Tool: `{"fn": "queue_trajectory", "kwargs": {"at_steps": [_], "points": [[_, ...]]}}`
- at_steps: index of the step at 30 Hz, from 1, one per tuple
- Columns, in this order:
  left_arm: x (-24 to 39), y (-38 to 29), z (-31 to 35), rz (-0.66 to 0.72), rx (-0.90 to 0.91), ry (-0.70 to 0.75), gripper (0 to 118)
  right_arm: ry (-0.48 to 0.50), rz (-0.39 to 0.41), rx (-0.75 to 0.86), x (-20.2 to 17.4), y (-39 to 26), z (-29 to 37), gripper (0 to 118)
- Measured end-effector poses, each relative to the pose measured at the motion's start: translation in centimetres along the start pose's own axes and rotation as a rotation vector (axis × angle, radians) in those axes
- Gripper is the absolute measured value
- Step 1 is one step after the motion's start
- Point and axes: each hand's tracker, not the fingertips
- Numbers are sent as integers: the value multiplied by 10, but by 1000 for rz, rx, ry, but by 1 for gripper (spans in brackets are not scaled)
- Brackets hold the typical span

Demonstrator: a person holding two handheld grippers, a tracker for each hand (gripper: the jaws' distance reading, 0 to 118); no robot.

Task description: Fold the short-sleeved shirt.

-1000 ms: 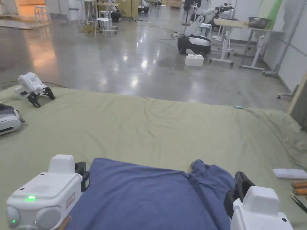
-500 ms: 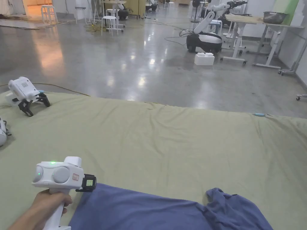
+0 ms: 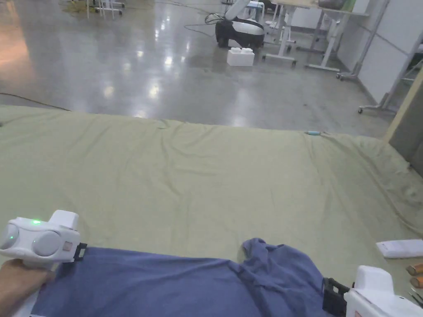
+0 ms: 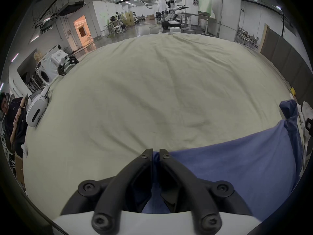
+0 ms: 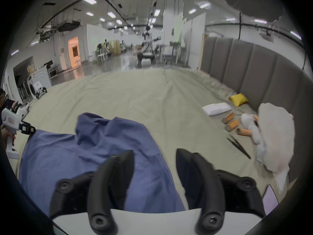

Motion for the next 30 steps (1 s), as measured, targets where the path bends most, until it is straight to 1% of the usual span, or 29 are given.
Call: {"fn": "queue_trajectory", "kwargs": {"at_steps": [2,3,4,6,7,8,10,11,12,14,15,16,18,20,24,30], "points": [[1,-2,10,7,9,-12,2,23,39,-77,17,18,-37,59],[2,-4,16,12,18,-13,2,-39,126,-104,4,29,-23,59],[-5,-2,18,19,27,-15,2,-11,144,-152,0,32,-27,59],[-3,-5,30,19,54,-16,2,7,166,-240,4,33,-43,59],[-3,-6,36,18,63,-18,1,12,165,-317,-2,28,-68,57],[-8,-5,36,17,76,-21,1,11,170,-332,-6,26,-75,51],[-9,-6,49,19,97,-27,1,-4,181,-301,-12,32,-73,43],[-9,-6,54,23,111,-30,1,-4,186,-296,-11,31,-73,24],[-13,-5,55,26,128,-37,1,-7,215,-275,-13,32,-74,0],[-13,-4,66,25,150,-28,1,-32,249,-296,-19,35,-75,0],[-14,-4,73,29,163,-29,1,-37,264,-278,-21,32,-72,0],[-16,-3,77,38,184,-37,1,-42,259,-255,-20,34,-67,0],[-17,-1,93,43,210,-42,1,-50,194,-187,-16,40,-52,0],[-19,0,109,45,249,-42,1,-61,186,-98,-16,45,-21,0],[-22,2,155,48,327,-48,0,-46,204,59,-18,66,43,0],[-32,12,236,35,458,-40,0,-29,219,245,-24,111,141,0]]}}
